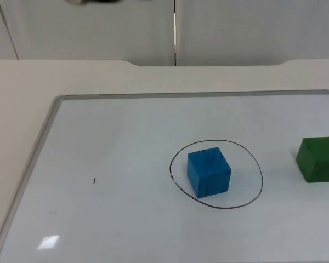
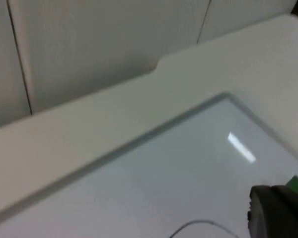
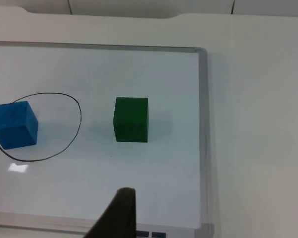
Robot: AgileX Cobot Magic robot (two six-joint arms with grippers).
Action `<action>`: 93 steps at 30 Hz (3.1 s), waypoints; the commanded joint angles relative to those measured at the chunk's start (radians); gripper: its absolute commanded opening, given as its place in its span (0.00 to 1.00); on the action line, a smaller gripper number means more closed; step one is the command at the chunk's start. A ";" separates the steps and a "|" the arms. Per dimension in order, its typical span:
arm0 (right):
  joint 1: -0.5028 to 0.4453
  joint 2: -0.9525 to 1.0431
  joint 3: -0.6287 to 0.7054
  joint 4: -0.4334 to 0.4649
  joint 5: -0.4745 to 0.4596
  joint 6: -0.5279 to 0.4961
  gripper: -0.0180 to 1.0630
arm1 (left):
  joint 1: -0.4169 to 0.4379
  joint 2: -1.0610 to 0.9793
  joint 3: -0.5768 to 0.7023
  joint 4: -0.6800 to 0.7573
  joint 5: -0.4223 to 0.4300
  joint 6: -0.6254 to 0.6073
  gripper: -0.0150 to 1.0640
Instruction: Push the two cubes into the marked area.
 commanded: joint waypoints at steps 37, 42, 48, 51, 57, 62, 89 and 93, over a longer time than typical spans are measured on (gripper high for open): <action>-0.005 -0.004 0.002 -0.002 -0.003 0.002 0.99 | -0.001 -0.834 0.289 1.047 0.378 -0.921 0.01; -0.005 -0.004 0.002 -0.002 -0.003 0.002 0.99 | -0.001 -0.990 0.365 1.047 0.428 -0.928 0.01; -0.005 -0.004 0.002 -0.002 -0.003 0.002 0.99 | -0.001 -1.137 0.372 1.057 0.587 -0.937 0.01; -0.005 -0.004 0.002 -0.002 -0.003 0.002 0.99 | -0.001 -1.233 0.372 1.107 0.691 -1.005 0.01; -0.005 -0.004 0.002 -0.004 -0.003 0.002 0.99 | -0.001 -1.364 0.374 1.218 0.804 -1.123 0.01; -0.005 -0.004 0.002 -0.004 -0.003 0.002 0.99 | -0.001 -1.364 0.405 1.227 0.849 -1.143 0.01; -0.005 -0.004 -0.008 -0.005 -0.017 0.006 0.98 | -0.001 -1.364 0.450 1.240 0.831 -1.143 0.01; -0.005 -0.004 -0.037 -0.005 -0.041 0.009 0.91 | -0.001 -1.364 0.450 1.240 0.831 -1.143 0.01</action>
